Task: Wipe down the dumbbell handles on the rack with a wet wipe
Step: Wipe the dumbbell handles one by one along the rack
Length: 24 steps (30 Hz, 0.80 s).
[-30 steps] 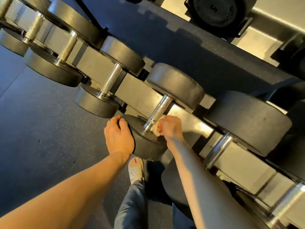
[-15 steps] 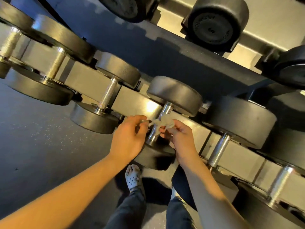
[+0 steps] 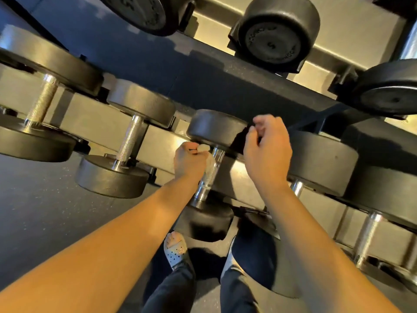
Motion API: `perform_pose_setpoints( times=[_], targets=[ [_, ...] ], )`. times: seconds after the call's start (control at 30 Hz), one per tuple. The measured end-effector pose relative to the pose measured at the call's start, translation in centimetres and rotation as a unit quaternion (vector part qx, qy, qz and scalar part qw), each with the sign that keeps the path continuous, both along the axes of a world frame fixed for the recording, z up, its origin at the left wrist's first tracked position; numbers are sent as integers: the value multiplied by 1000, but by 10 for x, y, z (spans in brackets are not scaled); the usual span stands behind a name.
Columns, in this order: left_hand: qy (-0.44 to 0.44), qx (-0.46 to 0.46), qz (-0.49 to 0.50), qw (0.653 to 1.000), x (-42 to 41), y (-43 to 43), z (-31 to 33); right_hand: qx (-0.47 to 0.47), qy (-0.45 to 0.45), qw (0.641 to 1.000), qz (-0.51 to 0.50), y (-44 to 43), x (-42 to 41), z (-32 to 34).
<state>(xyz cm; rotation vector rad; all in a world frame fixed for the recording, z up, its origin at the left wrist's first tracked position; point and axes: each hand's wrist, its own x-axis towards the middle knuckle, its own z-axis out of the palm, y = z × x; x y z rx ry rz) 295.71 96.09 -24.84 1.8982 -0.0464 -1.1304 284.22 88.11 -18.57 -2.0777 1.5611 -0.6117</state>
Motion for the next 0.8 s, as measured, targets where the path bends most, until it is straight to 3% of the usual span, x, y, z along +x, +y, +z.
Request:
perform_pose_setpoints(
  times=[0.13, 0.33, 0.4, 0.47, 0.53, 0.6, 0.7, 0.8],
  targets=[
    [117, 33, -27, 992, 7, -20, -22, 40, -48, 998, -26, -16, 32, -39],
    [207, 84, -240, 945, 38, 10, -49, -9, -46, 999, -14, -14, 32, -52],
    [246, 59, -220, 942, 42, 20, -53, -13, -35, 999, -10, -14, 32, -51],
    [260, 17, -119, 958, 38, 8, -44, -13, -29, 999, -14, -15, 33, -50],
    [230, 21, -64, 971, 29, -14, -35, -11, -21, 1000, -15, -14, 33, -49],
    [190, 49, -103, 975, 23, -22, -29, -9, -11, 1000, -18, -14, 33, -50],
    [95, 31, -234, 967, 26, 2, -26, -9, 0, 1000, -24, -14, 33, -50],
    [53, 18, -416, 908, 39, 33, -17, -10, 0, 1000, -26, -14, 33, -51]
  ],
)
